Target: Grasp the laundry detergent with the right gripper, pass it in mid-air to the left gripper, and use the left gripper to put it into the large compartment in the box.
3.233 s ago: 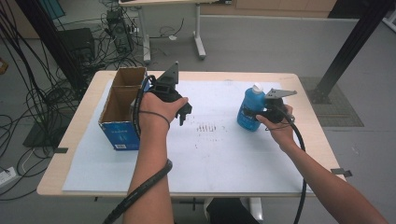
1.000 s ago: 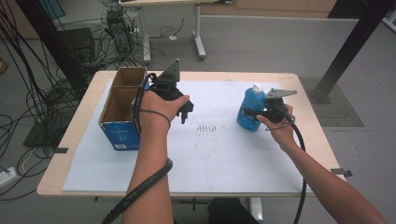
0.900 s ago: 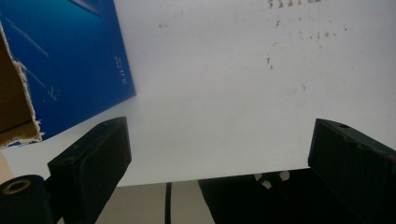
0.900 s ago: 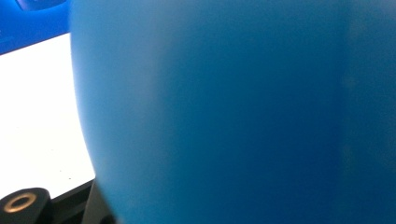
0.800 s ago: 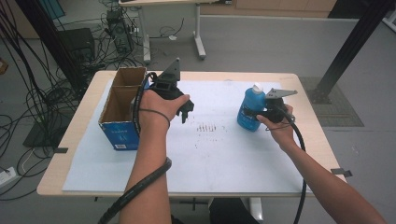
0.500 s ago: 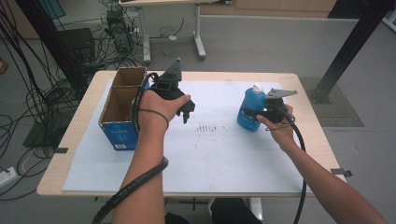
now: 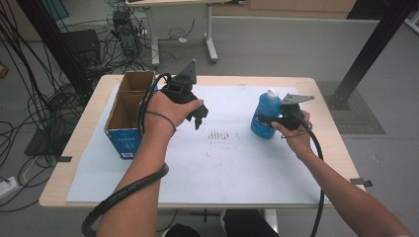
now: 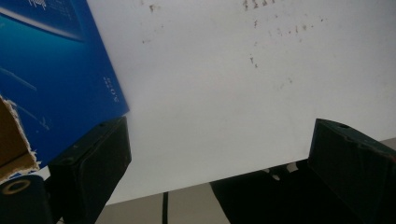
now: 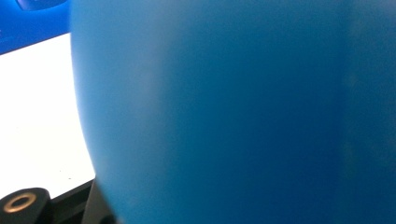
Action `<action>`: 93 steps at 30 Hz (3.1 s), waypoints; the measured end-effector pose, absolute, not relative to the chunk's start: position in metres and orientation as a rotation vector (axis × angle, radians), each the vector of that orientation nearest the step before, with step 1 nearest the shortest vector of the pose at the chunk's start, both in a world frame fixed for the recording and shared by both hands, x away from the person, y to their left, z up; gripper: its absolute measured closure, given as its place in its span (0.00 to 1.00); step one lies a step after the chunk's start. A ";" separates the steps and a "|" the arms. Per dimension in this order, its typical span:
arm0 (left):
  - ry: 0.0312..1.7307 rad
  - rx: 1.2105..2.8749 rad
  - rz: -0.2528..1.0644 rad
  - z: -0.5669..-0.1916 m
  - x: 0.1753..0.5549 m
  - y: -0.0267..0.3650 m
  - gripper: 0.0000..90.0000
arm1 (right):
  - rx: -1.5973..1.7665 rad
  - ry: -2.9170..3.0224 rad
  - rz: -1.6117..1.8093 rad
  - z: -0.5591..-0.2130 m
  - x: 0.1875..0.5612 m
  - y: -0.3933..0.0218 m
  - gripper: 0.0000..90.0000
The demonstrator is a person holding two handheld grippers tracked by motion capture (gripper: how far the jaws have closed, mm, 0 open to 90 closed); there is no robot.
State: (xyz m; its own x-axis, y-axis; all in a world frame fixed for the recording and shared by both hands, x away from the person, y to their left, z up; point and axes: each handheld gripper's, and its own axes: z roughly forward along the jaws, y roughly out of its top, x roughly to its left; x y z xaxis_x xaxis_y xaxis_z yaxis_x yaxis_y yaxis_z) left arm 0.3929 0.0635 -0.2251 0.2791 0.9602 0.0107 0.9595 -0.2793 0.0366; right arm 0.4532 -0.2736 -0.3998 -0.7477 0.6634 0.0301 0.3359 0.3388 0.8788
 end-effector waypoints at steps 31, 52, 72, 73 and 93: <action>1.651 2.643 0.102 -0.201 0.405 0.072 0.07 | 0.930 2.326 1.368 -0.387 0.457 -0.274 0.50; 1.348 2.752 0.195 -0.148 0.416 0.068 0.06 | 0.758 2.494 1.395 -0.308 0.451 -0.231 0.50; 1.049 2.864 0.268 -0.104 0.415 0.072 0.06 | 0.420 2.711 1.455 -0.275 0.443 -0.157 0.50; 1.029 2.868 0.267 -0.103 0.414 0.072 0.06 | 0.403 2.720 1.454 -0.276 0.442 -0.153 0.50; 0.811 2.975 0.194 -0.113 0.402 0.065 0.06 | 0.110 2.851 1.526 -0.282 0.413 -0.087 0.49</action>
